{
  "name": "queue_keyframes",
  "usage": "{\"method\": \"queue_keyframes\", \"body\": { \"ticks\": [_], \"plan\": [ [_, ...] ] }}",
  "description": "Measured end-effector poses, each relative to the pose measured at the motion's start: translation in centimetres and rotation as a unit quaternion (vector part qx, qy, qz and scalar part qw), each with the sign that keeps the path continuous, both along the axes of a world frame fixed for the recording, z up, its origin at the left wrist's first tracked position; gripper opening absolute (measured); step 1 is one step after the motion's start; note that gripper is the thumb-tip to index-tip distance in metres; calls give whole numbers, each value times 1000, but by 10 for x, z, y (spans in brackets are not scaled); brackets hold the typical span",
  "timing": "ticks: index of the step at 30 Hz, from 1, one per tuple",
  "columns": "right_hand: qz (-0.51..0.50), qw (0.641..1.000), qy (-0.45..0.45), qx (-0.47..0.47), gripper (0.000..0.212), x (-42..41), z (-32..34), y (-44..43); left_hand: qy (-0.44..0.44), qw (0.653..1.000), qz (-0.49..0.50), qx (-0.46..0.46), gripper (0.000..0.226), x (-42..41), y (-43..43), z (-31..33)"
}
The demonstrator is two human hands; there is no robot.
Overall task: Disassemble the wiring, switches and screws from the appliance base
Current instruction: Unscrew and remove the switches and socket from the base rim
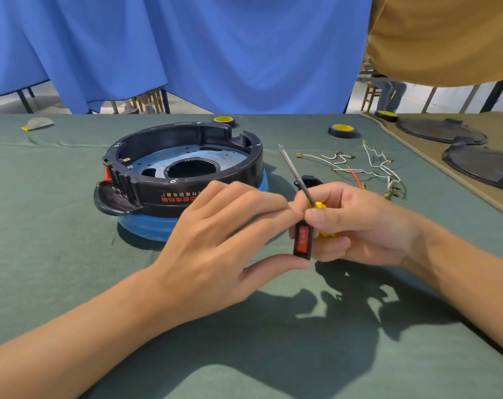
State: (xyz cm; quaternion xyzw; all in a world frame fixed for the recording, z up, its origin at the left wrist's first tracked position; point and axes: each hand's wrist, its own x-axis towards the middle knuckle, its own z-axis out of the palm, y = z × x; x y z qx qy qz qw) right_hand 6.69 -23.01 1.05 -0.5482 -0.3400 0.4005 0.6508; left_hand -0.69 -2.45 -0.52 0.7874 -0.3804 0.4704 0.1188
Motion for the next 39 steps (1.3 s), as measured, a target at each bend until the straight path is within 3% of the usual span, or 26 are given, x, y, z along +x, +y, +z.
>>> {"method": "queue_keyframes", "body": {
  "ticks": [8, 12, 16, 21, 25, 27, 34, 39],
  "plan": [
    [21, 999, -17, -37, 32, -9, 3, 6, 10, 1000, 17, -12, 40, 0, 4, 3],
    [-81, 993, -67, -60, 39, -14, 5, 11, -12, 997, 69, -44, 39, 3, 7, 3],
    [-164, 974, -129, -82, 29, -18, 14, 16, -4, 994, 98, -41, 43, 7, 10, 2],
    [-315, 907, -238, -150, 43, 5, 45, -19, -10, 986, 163, -17, 36, 12, 21, 2],
    [-298, 766, -410, -395, 51, 18, 52, -49, -39, 969, 245, -13, 26, 19, 37, 2],
    [-253, 728, -439, -461, 58, 20, 46, -50, -43, 961, 274, -13, 25, 21, 42, 1],
    [-208, 719, -487, -451, 61, 22, 30, -42, 39, 952, 304, -23, 29, 22, 39, -4],
    [-194, 711, -489, -466, 59, 25, 31, -46, 49, 950, 308, -26, 30, 21, 40, -2]
  ]
}}
